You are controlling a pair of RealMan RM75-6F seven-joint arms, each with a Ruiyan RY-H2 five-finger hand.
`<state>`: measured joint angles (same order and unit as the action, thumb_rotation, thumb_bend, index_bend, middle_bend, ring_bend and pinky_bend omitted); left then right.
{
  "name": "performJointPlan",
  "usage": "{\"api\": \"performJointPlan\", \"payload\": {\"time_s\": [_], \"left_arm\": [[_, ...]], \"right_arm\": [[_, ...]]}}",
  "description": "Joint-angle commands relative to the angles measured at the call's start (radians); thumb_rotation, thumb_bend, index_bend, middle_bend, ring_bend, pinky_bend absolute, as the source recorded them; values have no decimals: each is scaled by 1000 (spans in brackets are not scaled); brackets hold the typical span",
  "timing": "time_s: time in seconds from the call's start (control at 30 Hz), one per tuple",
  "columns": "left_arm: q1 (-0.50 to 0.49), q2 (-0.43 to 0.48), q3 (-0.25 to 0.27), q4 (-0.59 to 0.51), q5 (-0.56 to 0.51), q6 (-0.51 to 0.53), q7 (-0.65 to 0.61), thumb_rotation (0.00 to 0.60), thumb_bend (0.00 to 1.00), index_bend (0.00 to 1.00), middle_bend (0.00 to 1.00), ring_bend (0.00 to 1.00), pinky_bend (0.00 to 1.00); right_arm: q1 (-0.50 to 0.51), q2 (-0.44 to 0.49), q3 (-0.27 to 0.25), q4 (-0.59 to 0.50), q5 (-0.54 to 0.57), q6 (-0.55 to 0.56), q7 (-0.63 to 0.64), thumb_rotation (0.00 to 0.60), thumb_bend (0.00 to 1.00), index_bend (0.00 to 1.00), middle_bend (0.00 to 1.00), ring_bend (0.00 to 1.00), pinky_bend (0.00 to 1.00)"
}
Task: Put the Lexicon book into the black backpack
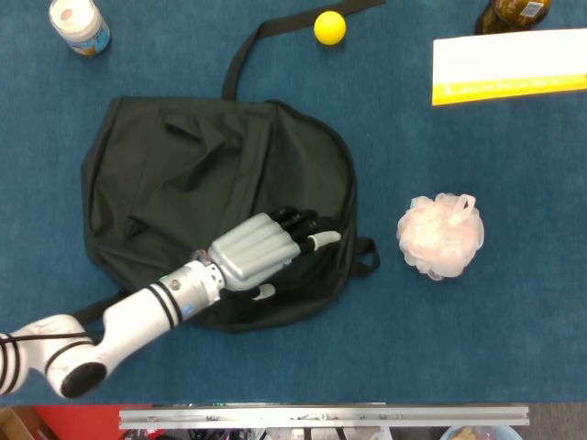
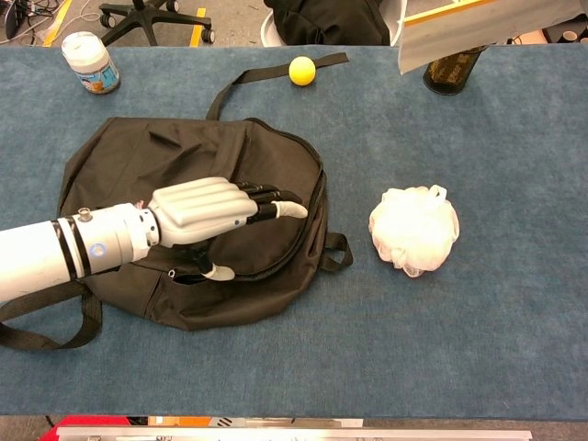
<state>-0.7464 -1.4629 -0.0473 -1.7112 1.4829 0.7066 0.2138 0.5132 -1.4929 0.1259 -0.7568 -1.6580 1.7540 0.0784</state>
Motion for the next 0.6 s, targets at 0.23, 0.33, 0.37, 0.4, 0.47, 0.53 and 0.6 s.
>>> {"api": "performJointPlan", "payload": {"time_s": [0.23,0.33,0.37,0.4,0.47,0.53,0.6], "left_arm": [[-35,-84,-6,34,-115,-22,57,600,178,0,0,0,83],[-38,-106,-4,44,-146,-19,58,600,178,0,0,0,68],[-39,-112,-3,47,-153,-18,59,600,178,0,0,0,62],[-40,-120,-2,53,-159,-14,60,600,178,0,0,0,59],[-39,-135,-1,66,-165,-4,61,600,177,0,0,0,56],[-38,-153,-1,84,-175,7,61,600,177,0,0,0,56],[-39,-166,-2,101,-187,15,60,600,178,0,0,0,56]], "right_arm": [[-17,-1,2,16,10,2,21,600,347,792,720,477,457],[-21,-2,1,23,11,2,28,600,347,792,721,477,458],[-21,-3,1,25,11,2,30,600,347,792,721,477,458],[-22,-3,2,26,11,3,33,600,347,792,722,478,459],[-23,-3,2,28,11,3,36,600,347,791,723,478,460],[-24,-3,3,30,12,4,40,600,346,792,723,478,460],[-26,-4,4,31,15,4,42,600,347,792,723,478,460]]}}
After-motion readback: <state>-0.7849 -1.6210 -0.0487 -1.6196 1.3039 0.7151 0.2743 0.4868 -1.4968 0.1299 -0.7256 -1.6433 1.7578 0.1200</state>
